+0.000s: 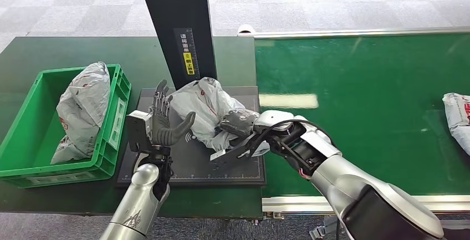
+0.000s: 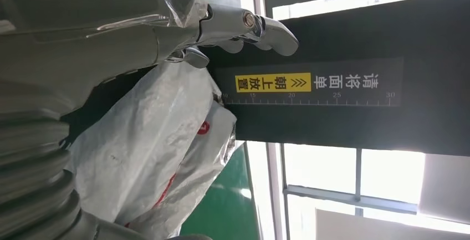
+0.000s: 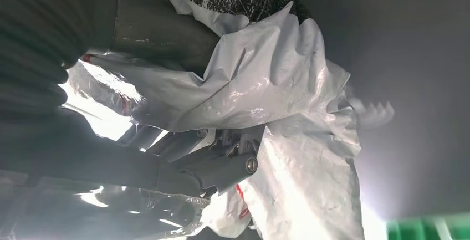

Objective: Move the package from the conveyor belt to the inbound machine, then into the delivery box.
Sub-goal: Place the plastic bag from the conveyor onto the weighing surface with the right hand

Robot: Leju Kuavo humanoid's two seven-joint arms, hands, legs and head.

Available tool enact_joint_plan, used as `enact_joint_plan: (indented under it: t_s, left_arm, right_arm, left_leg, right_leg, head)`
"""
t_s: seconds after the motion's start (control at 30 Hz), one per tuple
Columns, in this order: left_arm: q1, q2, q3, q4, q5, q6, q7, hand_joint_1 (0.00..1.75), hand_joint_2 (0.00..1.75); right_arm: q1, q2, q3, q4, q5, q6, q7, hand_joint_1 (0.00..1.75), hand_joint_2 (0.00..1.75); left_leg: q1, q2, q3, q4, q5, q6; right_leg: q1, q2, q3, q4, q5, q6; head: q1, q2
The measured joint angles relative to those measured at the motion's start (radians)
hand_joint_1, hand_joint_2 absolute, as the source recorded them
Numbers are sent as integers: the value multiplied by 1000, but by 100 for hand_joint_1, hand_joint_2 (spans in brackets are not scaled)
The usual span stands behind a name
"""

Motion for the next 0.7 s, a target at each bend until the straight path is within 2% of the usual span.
enact_joint_plan:
  t_s: [0.13,0.3,0.37,0.7]
  left_arm:
    - [0,-2,1,-1,-4,3,-2,0,175]
    - [1,-8,1,-9,-3,5,-9,0,175]
    - [1,-10,1,-10,-3,6,-10,0,175]
    - [2,-11,2,-13,4,2,-12,0,175]
  right_arm:
    - [1,21,0,3,-16,-19,-17,0,175]
    - [5,46,-18,8,-59,-163,-36,0,175]
    - [5,52,-39,9,-84,-191,-46,0,175]
    - [6,55,-168,-6,-159,-158,-74,0,175]
  left_leg:
    - [0,0,0,0,0,0]
    - [0,0,0,0,0,0]
    - [0,0,0,0,0,0]
    - [0,0,0,0,0,0]
  right_leg:
    - [0,0,0,0,0,0]
    - [0,0,0,0,0,0]
    - [0,0,0,0,0,0]
    - [0,0,0,0,0,0]
  head:
    - [0,0]
    - [0,0]
    - [0,0]
    - [0,0]
